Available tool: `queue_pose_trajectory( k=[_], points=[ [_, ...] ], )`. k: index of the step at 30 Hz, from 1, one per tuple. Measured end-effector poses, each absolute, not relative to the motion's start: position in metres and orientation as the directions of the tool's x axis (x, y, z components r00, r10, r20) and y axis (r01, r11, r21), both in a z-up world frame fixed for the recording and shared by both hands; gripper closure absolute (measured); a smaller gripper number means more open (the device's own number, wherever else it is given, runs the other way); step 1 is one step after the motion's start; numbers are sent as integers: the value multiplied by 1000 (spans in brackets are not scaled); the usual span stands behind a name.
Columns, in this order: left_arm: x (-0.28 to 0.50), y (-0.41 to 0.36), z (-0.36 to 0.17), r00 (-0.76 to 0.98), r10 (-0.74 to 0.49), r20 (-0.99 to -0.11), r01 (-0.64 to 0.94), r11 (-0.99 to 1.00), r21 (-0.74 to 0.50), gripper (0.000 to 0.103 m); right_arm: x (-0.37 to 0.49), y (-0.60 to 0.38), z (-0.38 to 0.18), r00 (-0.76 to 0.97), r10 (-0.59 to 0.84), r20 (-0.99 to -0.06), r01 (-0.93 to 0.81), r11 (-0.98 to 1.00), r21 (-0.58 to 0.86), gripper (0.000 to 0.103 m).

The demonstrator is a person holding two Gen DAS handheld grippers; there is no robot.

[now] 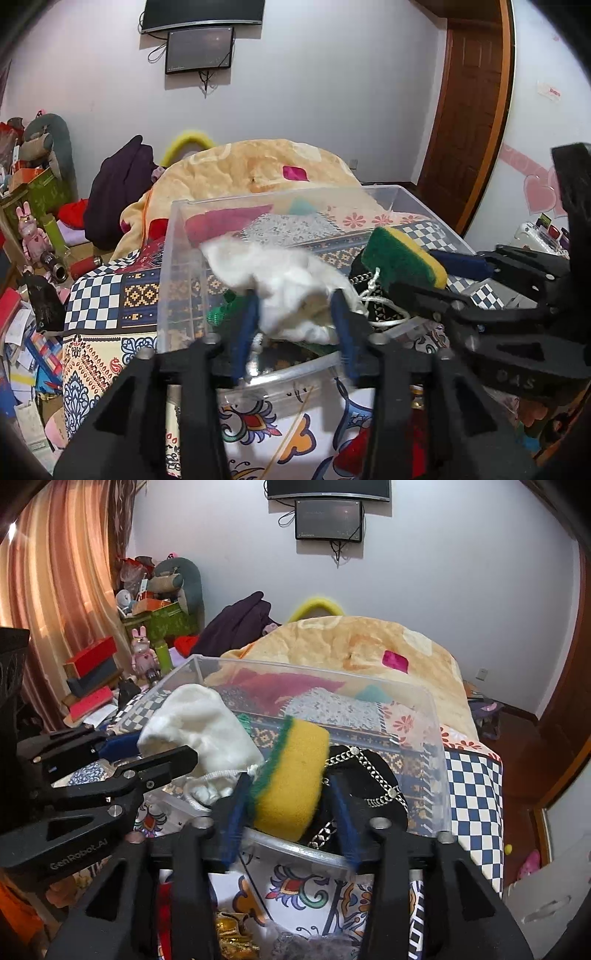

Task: Organize soft objects
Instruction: 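Lift the bag and sponge into the clear box while both tools open to release, then grasp the red velvet pouch with the left tool while the right tool grasps the bagged steel-wool pad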

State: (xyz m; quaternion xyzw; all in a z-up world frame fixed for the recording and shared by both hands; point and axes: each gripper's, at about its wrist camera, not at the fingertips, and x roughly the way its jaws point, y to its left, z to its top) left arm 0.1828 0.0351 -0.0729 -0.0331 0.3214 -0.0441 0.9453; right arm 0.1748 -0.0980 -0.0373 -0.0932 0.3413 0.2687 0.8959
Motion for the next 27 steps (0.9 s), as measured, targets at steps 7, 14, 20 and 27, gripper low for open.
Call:
queue_pose_trajectory(
  k=[7,14,20,27],
  points=[
    [173,41,-63,806,-108,-582,63,993,-97,51,163,-104,-25,669,419,-614,-544,839,-21,36],
    [136,42,-34,856,-123,-503,89,992,-90,31,145,-124,-9,692,453,-562,-546,838,3,26],
    [102,35,-25,867,-148,-475,125,989,-80,17,124,-148,-1,718,465,-518,-528,849,29,23],
    [88,18,-53,821,-196,-536,166,981,-104,9,110,-163,-24,685,450,-573,-508,859,66,22]
  ],
)
